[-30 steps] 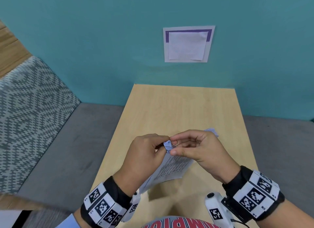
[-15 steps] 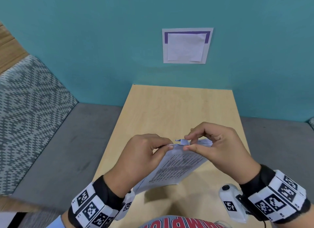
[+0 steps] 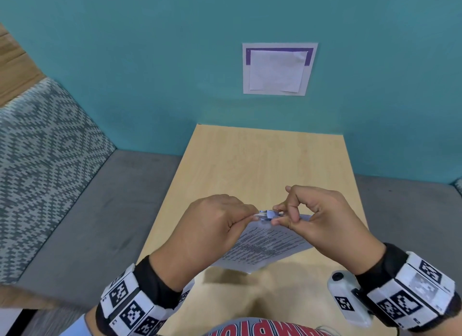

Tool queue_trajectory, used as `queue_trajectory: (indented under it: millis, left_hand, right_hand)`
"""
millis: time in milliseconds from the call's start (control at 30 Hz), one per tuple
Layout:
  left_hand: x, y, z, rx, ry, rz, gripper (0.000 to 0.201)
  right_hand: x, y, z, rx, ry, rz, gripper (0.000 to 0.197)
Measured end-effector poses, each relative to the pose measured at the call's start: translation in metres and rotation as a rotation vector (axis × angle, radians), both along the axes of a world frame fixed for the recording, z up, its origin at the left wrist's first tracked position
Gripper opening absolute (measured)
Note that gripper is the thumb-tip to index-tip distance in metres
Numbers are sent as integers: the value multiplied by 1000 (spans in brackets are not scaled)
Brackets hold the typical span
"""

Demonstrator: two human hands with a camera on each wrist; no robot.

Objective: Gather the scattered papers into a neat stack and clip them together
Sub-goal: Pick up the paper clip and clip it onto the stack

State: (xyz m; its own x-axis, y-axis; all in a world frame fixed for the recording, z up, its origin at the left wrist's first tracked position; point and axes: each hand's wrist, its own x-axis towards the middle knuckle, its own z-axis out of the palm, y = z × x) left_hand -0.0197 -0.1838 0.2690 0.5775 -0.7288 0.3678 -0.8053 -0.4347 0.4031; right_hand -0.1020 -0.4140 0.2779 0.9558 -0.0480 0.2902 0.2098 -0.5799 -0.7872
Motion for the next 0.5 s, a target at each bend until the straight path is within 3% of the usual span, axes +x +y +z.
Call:
queue_trajectory:
  millis: [300,500]
  left_hand:
    - [-1,-1,-8,-7,4,-30,20]
    - [-2,1,-5,-120,139,-25,14]
  right_hand:
    - [0,1,6,-51,105,50,42]
    - [3,8,14,-115,158,93,39]
